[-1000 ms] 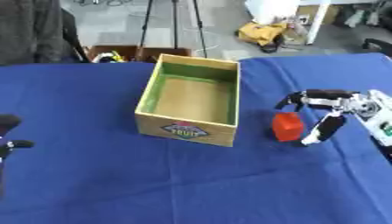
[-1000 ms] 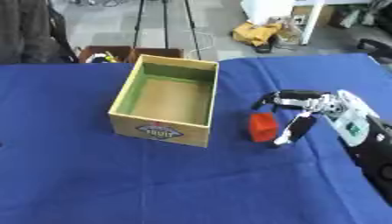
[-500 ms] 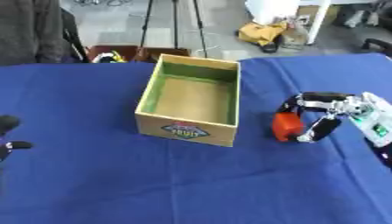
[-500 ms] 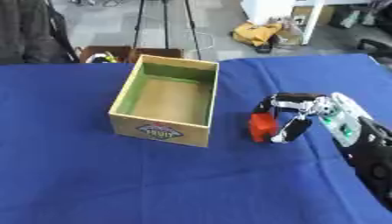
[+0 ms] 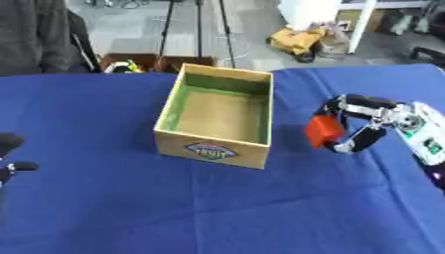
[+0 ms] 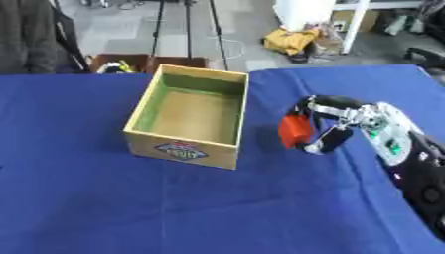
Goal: Pick up objects on the table and place them in the box.
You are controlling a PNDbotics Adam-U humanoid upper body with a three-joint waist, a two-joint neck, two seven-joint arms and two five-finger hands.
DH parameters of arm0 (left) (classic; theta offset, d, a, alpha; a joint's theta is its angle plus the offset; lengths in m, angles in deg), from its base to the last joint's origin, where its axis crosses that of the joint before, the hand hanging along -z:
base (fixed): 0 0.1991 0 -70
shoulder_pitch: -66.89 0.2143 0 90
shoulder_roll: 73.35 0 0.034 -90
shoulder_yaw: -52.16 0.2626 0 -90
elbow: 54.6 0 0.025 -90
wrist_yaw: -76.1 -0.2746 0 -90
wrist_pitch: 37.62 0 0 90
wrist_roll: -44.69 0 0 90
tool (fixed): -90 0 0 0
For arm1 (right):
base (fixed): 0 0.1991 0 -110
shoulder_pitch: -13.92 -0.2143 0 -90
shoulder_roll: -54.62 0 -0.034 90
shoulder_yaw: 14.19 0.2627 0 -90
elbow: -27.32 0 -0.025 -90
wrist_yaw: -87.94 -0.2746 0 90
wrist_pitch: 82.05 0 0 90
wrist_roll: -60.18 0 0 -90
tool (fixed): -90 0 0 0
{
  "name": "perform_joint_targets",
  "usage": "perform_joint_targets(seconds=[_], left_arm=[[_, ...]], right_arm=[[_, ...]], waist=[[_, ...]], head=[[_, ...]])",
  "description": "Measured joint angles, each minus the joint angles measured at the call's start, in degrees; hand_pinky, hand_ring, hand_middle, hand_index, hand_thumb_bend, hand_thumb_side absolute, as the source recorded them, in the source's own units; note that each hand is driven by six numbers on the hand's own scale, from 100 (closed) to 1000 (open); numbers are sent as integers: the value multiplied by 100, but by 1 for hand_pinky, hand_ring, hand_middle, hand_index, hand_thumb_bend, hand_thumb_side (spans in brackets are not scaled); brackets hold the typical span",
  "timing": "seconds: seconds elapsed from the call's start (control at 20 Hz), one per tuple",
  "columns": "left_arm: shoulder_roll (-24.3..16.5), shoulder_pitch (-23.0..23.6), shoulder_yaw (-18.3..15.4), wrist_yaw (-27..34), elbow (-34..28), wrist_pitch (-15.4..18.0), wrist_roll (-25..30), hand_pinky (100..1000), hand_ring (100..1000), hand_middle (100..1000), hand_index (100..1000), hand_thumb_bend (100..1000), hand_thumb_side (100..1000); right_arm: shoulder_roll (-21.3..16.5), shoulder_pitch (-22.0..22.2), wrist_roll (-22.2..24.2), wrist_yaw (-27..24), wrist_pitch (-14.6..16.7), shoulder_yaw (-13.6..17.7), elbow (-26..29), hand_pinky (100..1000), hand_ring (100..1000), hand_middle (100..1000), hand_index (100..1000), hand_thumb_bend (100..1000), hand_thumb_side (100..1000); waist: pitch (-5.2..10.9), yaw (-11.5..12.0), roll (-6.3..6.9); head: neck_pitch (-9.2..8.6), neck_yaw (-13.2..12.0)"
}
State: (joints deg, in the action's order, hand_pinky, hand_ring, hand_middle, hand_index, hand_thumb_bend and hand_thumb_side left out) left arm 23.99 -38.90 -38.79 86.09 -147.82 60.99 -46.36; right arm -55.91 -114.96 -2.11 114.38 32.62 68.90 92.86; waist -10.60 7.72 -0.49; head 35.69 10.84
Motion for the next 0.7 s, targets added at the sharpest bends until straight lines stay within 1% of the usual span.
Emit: perform_joint_targets(seconds=[0.2,0.35,0.4,0.5,0.55,0.7], left_arm=[[5,-58,30,0,0,9,20,564,846,683,741,728,803],[33,-190,95,0,-1,7,74,565,846,683,741,729,803],[64,-234,125,0,-2,2,101,564,846,683,741,729,803],[111,-287,175,1,-3,-5,150,564,847,682,741,729,803],[123,-302,195,6,-3,-10,167,564,847,682,741,728,803],[168,-325,232,23,-4,-16,210,563,847,682,740,728,803]], right_arm=[[-41,-503,-111,-236,-188,48,38,435,603,502,705,100,100],[32,-879,-185,-237,-342,89,-213,454,614,511,711,100,100],[98,-976,-193,-208,-385,88,-336,459,616,513,712,100,105],[243,-1124,-203,-84,-416,70,-591,479,629,526,716,100,121],[311,-1173,-203,-4,-416,49,-709,490,640,534,719,100,144],[513,-1205,-207,283,-382,-28,-1014,528,668,557,726,100,176]], waist=[[-4,292,-87],[-74,617,-114],[-100,727,-121],[-138,875,-131],[-153,921,-128],[-208,1020,-99]], head=[[-18,-2],[-105,95],[-131,145],[-186,249],[-207,300],[-253,418]])
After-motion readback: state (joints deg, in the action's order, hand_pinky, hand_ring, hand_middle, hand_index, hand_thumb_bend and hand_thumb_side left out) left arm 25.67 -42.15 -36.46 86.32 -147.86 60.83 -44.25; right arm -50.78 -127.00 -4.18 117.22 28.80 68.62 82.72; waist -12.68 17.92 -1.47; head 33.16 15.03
